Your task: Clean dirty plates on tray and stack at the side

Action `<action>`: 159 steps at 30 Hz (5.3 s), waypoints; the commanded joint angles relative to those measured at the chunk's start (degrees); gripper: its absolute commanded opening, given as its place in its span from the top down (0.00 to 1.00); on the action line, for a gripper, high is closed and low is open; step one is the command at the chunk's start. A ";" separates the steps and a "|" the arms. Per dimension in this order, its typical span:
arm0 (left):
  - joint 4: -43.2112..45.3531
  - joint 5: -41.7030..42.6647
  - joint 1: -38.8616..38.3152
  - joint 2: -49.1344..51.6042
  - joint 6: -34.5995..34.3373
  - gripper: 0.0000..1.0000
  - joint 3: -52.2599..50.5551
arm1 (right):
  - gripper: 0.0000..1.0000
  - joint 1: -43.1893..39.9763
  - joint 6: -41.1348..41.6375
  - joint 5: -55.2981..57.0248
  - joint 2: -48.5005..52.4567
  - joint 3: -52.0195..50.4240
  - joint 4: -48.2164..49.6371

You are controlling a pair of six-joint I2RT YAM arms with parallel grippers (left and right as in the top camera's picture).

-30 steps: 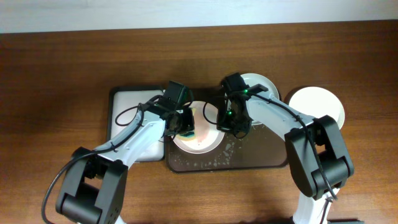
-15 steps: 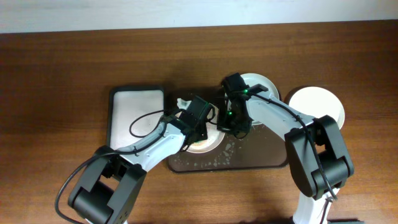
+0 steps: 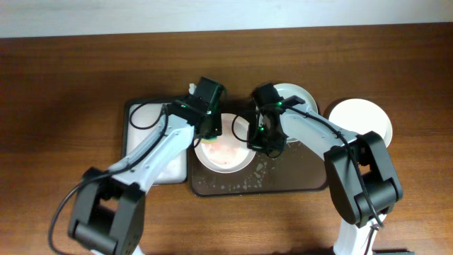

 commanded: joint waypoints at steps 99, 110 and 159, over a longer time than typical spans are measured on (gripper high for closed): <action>-0.96 4.13 16.59 -10.88 13.57 0.02 -12.63 | 0.96 17.44 -22.12 77.79 -21.40 4.44 1.03; -0.98 4.13 16.59 -10.88 13.57 0.02 -12.63 | 0.96 4.87 -12.17 50.95 -21.46 4.44 -0.04; -1.09 4.15 16.59 -10.91 13.57 0.01 -12.63 | 0.96 -23.91 -15.80 -2.51 -2.78 -4.07 2.62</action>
